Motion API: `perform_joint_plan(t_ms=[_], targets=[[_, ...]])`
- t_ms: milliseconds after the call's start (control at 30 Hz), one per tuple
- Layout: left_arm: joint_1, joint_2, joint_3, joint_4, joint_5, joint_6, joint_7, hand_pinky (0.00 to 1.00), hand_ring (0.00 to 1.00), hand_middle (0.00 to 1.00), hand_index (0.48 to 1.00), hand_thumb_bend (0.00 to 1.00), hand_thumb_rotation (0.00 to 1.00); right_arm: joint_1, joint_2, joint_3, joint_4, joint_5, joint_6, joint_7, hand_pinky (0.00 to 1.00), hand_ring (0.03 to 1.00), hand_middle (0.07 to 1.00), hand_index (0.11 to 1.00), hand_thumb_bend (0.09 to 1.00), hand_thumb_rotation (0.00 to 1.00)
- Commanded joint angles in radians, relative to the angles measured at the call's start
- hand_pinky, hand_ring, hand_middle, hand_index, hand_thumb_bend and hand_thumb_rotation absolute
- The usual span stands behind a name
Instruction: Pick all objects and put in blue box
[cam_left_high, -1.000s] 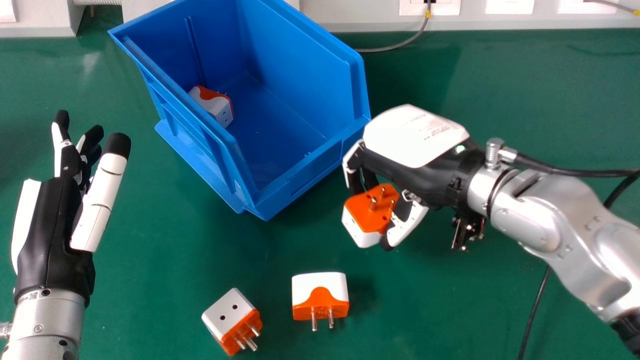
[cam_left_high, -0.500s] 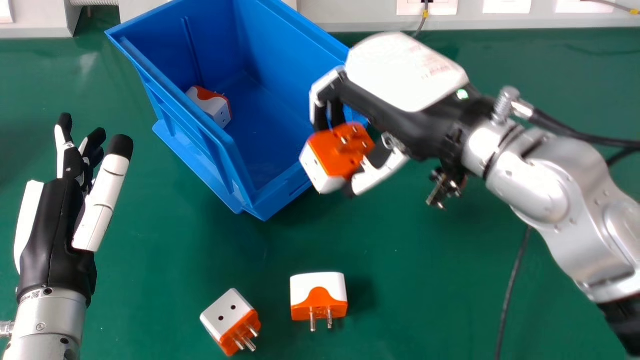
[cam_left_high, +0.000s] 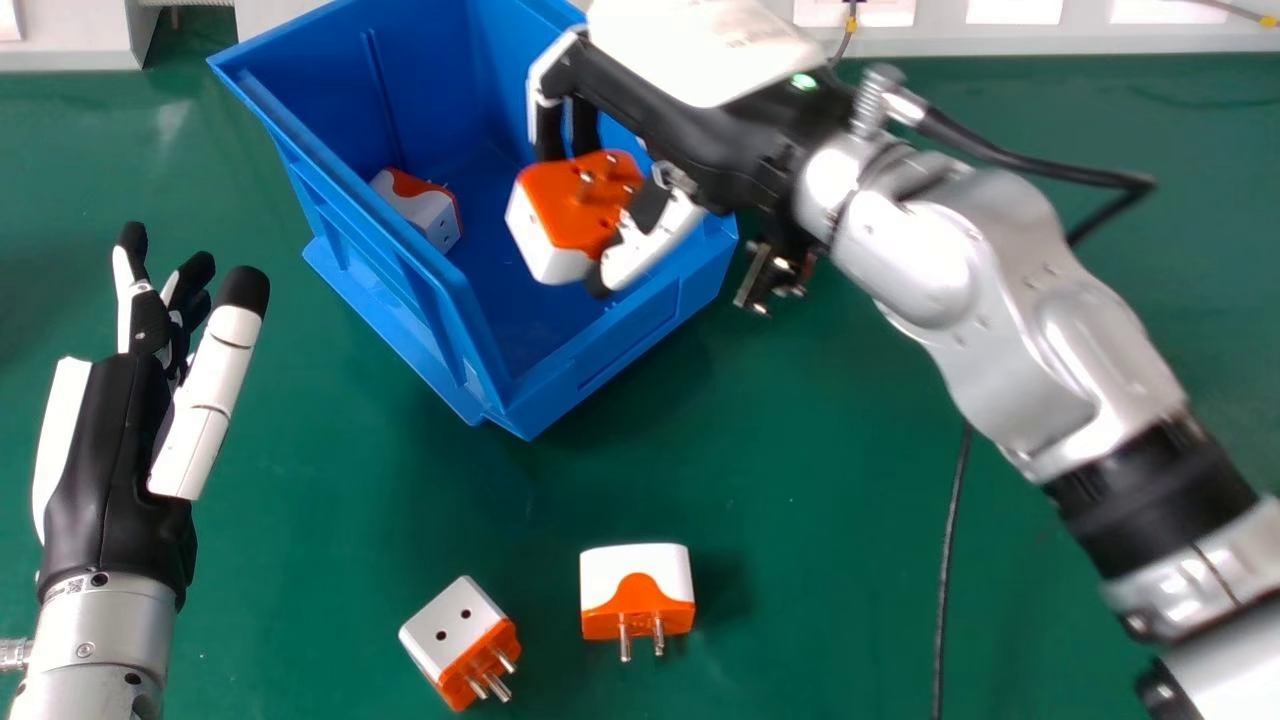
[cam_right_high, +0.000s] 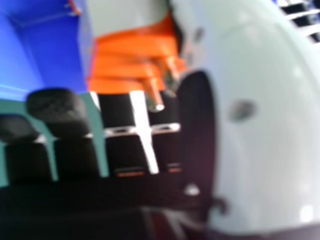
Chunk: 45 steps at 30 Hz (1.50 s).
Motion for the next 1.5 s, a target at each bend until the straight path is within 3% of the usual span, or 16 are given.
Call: perform_joint_plan(t_ms=[0, 100, 300, 567, 800, 1100, 1233, 1300, 1400, 1467], targets=[[0.006, 0.0, 0.0, -0.033, 0.005, -0.012, 0.006, 0.92, 0.98, 0.97, 0.961, 0.71, 0.85, -0.112, 0.035, 0.014, 0.079, -0.019, -0.005, -0.058, 0.1, 0.136, 0.443, 0.481, 0.512, 0.0], [0.011, -0.004, -0.002, -0.039, 0.005, -0.009, 0.01, 0.92, 0.98, 0.97, 0.961, 0.71, 0.85, -0.158, 0.056, 0.03, 0.158, -0.029, -0.009, -0.092, 0.1, 0.144, 0.434, 0.483, 0.511, 0.0], [0.02, -0.01, -0.003, -0.05, 0.003, 0.002, 0.022, 0.92, 0.97, 0.97, 0.961, 0.71, 0.85, -0.35, 0.167, 0.105, 0.489, -0.087, 0.007, -0.236, 0.13, 0.181, 0.419, 0.494, 0.508, 0.0], [0.028, -0.012, -0.007, -0.049, 0.014, -0.005, 0.028, 0.91, 0.97, 0.96, 0.96, 0.71, 0.85, -0.504, 0.279, 0.152, 0.794, -0.089, 0.01, -0.361, 0.17, 0.227, 0.42, 0.499, 0.512, 0.0], [0.037, -0.019, -0.01, -0.06, 0.01, -0.008, 0.026, 0.91, 0.97, 0.96, 0.959, 0.72, 0.85, -0.559, 0.315, 0.202, 0.891, -0.113, 0.054, -0.413, 0.16, 0.2, 0.449, 0.486, 0.52, 0.0], [0.05, -0.032, -0.014, -0.082, 0.016, -0.003, 0.03, 0.91, 0.97, 0.96, 0.959, 0.73, 0.85, -0.534, 0.339, 0.24, 0.928, -0.1, 0.073, -0.401, 0.11, 0.148, 0.452, 0.478, 0.524, 0.0], [0.055, -0.04, -0.019, -0.092, 0.016, -0.001, 0.033, 0.9, 0.97, 0.96, 0.959, 0.73, 0.85, -0.524, 0.336, 0.251, 0.93, -0.106, 0.072, -0.397, 0.08, 0.116, 0.284, 0.621, 0.733, 0.0], [0.059, -0.043, -0.02, -0.099, 0.015, 0.001, 0.036, 0.9, 0.97, 0.96, 0.959, 0.73, 0.85, -0.514, 0.333, 0.262, 0.928, -0.113, 0.078, -0.418, 0.06, 0.103, 0.232, 0.615, 0.746, 0.0], [0.058, -0.044, -0.02, -0.097, 0.01, 0.002, 0.037, 0.9, 0.97, 0.96, 0.959, 0.72, 0.85, -0.497, 0.33, 0.278, 0.927, -0.119, 0.089, -0.452, 0.06, 0.1, 0.192, 0.544, 0.634, 0.05], [0.059, -0.045, -0.023, -0.102, 0.01, 0.006, 0.038, 0.9, 0.97, 0.96, 0.959, 0.72, 0.85, -0.486, 0.333, 0.27, 0.926, -0.104, 0.089, -0.462, 0.06, 0.104, 0.189, 0.528, 0.61, 0.07]])
